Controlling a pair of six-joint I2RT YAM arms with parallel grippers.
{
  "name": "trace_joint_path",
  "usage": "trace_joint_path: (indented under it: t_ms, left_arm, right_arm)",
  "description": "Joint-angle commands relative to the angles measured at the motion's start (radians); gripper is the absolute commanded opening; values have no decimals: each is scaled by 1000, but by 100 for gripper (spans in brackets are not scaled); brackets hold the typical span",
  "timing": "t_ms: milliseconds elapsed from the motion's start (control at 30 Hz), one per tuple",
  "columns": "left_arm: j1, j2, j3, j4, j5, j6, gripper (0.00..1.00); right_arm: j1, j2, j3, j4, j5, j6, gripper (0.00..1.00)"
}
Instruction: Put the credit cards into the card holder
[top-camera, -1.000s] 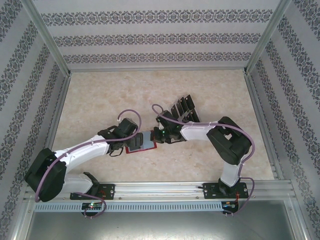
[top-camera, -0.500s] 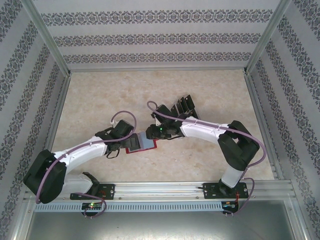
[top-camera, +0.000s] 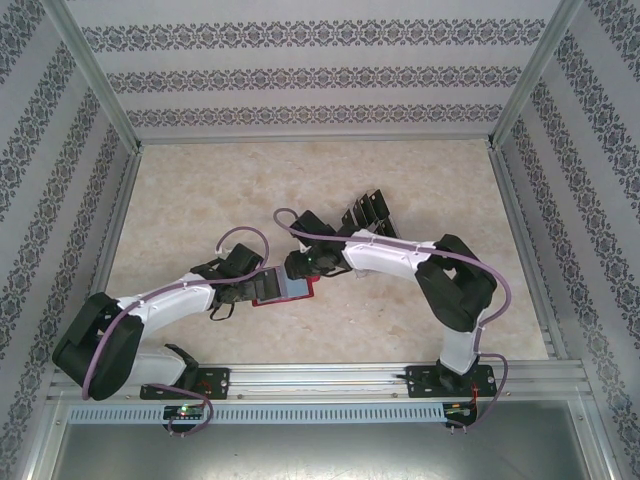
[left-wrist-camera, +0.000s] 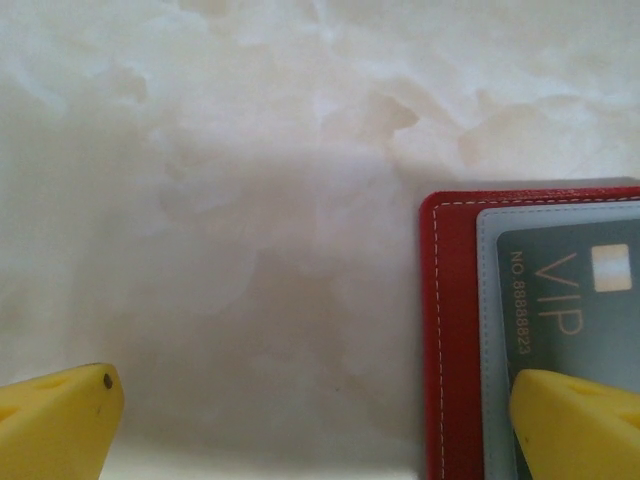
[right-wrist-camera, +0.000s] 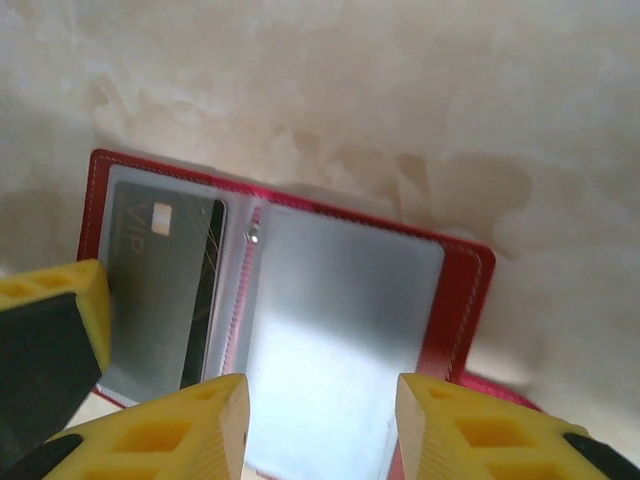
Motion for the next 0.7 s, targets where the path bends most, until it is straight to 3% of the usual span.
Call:
trace_joint_path:
  t_ms: [0,667]
  left_arm:
    - [13,11,-19,11,-12,-11,100]
    - [12,26,-20,26,0,-16,99]
  right_arm:
    - [-22,43,50,-24,27,-55,43]
    - [-38,133,88,-18,-1,-80,43]
